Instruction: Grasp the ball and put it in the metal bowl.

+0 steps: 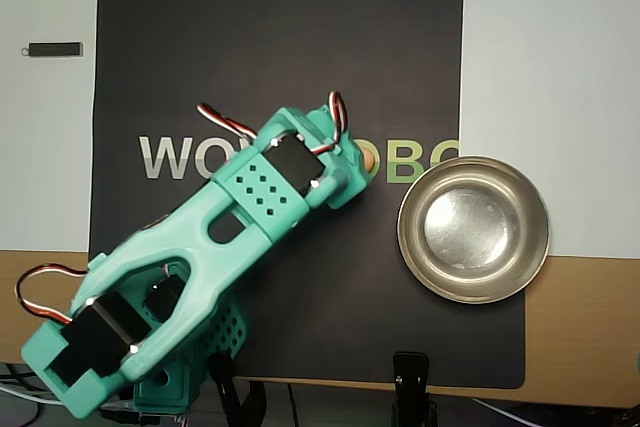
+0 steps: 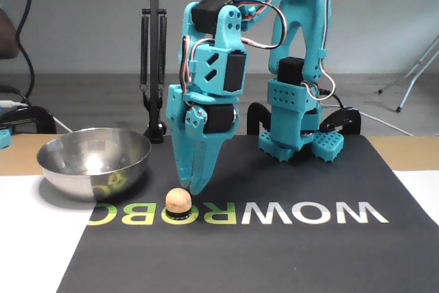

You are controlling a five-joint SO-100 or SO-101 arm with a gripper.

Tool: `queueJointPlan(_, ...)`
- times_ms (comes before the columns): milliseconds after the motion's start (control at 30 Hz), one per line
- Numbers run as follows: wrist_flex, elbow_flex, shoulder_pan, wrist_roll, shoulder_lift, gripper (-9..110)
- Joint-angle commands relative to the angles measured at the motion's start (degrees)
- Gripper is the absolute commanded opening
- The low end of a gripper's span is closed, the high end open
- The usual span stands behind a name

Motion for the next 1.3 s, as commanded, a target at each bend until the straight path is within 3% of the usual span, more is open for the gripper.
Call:
queueJointPlan(0, -0.53, -0.18, 0.18, 0.26, 0.26, 28)
queueJointPlan(800, -0.44, -1.05, 2.11, -0.18, 0.88, 29)
queueJointPlan(1000, -0.44, -1.05, 2.11, -0.18, 0.79, 47)
queueJointPlan(1267, -0.53, -1.05, 2.11, -0.18, 0.35, 47)
